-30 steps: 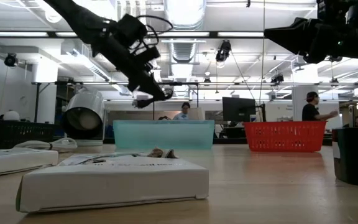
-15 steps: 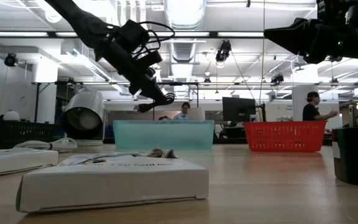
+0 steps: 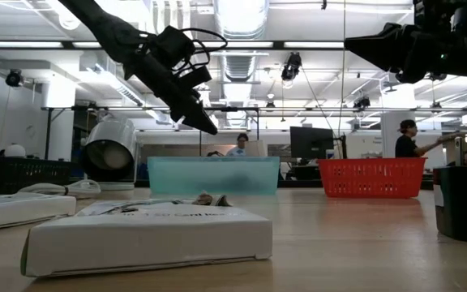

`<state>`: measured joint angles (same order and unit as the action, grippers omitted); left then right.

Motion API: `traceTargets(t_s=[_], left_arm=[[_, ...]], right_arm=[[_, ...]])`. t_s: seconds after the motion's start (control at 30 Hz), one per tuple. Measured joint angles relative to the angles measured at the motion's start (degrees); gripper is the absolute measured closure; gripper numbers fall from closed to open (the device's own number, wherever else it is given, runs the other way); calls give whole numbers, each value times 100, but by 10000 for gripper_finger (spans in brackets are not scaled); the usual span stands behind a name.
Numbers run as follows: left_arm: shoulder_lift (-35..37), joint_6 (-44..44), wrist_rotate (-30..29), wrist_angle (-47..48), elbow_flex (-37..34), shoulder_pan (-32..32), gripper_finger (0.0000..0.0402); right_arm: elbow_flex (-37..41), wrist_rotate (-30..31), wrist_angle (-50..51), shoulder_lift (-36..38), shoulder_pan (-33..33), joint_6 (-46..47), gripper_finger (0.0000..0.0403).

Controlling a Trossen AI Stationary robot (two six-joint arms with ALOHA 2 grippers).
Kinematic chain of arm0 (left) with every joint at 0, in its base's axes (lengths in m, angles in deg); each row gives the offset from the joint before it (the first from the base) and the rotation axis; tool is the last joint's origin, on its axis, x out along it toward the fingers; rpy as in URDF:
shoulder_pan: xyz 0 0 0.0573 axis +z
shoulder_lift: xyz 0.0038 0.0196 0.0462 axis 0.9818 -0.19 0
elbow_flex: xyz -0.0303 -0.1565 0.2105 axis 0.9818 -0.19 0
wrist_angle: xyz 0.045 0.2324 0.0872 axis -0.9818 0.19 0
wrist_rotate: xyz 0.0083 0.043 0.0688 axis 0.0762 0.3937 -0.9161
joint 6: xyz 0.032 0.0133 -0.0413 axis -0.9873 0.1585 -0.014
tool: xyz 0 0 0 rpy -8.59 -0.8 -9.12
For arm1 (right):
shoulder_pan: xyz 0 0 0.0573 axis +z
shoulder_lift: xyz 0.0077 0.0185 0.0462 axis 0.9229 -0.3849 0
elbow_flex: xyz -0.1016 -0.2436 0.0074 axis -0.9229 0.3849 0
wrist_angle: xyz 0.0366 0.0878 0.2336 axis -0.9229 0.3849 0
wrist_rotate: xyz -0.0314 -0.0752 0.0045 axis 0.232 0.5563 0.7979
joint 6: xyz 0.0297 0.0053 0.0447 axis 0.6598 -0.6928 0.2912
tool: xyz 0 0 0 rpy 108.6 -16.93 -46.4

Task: Pick and place items into bin
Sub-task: Put the white charger cable into the blue bin

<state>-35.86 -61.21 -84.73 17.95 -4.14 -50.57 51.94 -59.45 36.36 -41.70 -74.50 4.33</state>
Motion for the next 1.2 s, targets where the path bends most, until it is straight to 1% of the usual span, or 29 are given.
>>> traceTargets(t_s=[0.13, 0.23, 0.33, 0.43, 0.53, 0.67, 0.77, 0.87, 1.0, 1.2], left_arm=[[136, 1038, -34, 533, 91, -74, 242], [363, 1831, -32, 1370, 154, -160, 225], [564, 2851, -30, 2256, 164, -298, 222], [758, 4102, -22, 3023, 166, -486, 222], [823, 5353, -16, 3868, 166, -770, 221], [840, 6655, 24, 4724, 166, -1238, 221], [789, 7556, -4, 4956, 155, -1597, 221], [753, 8217, -33, 4964, 151, -1937, 221], [724, 8776, -35, 4977, 144, -2278, 221], [717, 9374, -65, 4975, 20, -2538, 221]], right_arm=[[0, 0, -2, 0, 0, -116, 346], [0, 0, -7, 4, 0, -194, 346], [0, 0, -13, 2, 0, -199, 346], [-27, -2, -1, 3, -3, -201, 346], [-81, -4, -19, 7, -2, -201, 346], [-163, -6, -9, 3, -2, -205, 346], [-201, -11, -5, -3, -2, -243, 346], [-235, -14, -11, -2, -2, -252, 346], [-250, -20, -12, -2, 0, -273, 346], [-258, -24, -15, -2, 0, -417, 346]])
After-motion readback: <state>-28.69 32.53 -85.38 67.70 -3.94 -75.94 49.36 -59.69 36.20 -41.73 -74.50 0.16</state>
